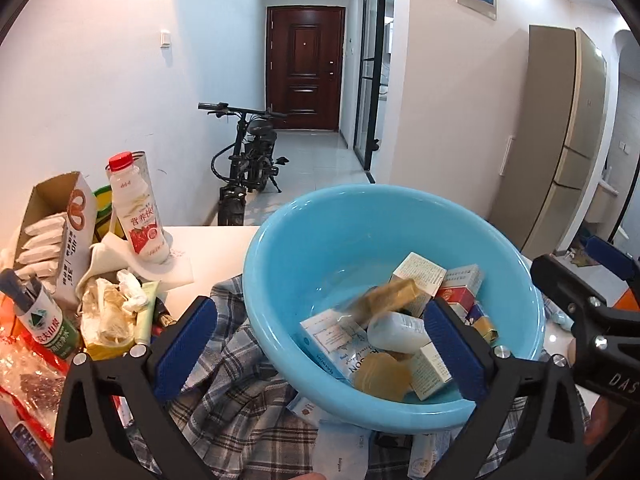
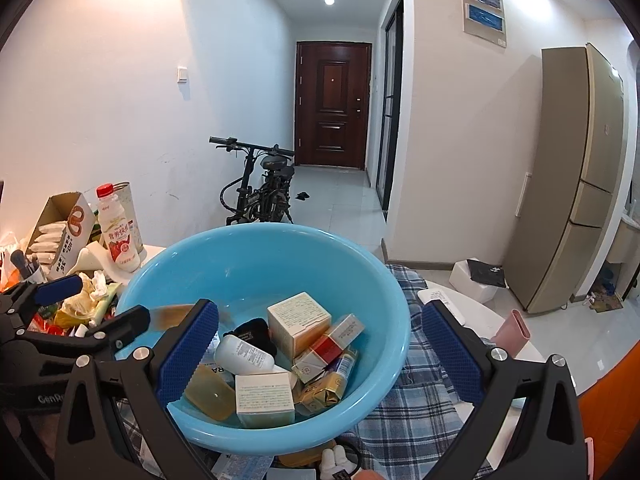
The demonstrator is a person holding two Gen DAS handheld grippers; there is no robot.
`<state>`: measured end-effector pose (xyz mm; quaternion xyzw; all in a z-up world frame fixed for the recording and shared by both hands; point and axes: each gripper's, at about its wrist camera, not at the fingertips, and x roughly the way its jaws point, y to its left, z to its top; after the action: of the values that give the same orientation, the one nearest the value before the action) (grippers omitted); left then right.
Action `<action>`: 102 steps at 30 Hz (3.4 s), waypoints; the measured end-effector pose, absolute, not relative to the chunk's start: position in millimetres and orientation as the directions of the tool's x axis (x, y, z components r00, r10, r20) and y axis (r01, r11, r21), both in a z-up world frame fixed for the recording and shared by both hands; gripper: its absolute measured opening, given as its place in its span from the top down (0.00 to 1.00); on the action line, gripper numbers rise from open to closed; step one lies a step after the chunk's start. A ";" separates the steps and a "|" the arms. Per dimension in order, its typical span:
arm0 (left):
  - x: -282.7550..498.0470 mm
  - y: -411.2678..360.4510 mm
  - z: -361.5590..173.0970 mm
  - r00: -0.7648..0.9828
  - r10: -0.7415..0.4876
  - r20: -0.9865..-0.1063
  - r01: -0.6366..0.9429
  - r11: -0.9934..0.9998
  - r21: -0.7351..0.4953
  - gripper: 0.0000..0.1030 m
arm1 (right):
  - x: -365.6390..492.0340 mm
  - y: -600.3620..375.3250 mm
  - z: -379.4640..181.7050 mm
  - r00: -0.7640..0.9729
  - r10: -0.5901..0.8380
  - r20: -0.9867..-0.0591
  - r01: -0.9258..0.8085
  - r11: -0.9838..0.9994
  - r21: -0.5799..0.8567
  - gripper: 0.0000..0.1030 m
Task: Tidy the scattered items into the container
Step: 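Open the left gripper to drop the gold-and-blue pack into the basin, then lower both tools toward the items on the cloth beside the basin, then grasp the grey box with the right gripper while the left gripper grasps the white Babycare pack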
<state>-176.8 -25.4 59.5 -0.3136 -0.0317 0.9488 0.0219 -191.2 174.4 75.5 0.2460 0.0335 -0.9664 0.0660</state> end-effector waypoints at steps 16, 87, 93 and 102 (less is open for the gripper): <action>-147.1 -18.8 74.2 -0.822 -0.008 -0.569 -0.022 -0.999 0.047 0.00 | -166.8 165.4 78.8 -0.861 -0.118 -0.494 0.156 -0.987 -0.037 0.00; -82.8 -48.2 -5.0 -0.719 0.065 -0.692 -0.017 -0.997 -0.076 0.00 | -115.6 166.6 -71.1 -0.593 -0.121 -0.796 0.252 -0.967 -0.040 0.52; -85.0 -38.4 -20.3 -0.689 0.082 -0.720 -0.044 -0.996 -0.072 0.00 | -108.8 175.4 -63.4 -0.609 -0.150 -0.779 0.245 -0.970 -0.005 0.52; -105.5 -18.5 -42.4 -0.642 0.106 -0.760 -0.069 -0.994 -0.080 0.00 | -102.4 191.6 -60.8 -0.613 -0.200 -0.764 0.244 -0.968 0.057 0.52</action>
<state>-105.5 -18.5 -42.4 -0.4205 -0.0219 0.9057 0.0485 -102.4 191.6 -60.8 0.4221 0.0265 -0.8977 0.1237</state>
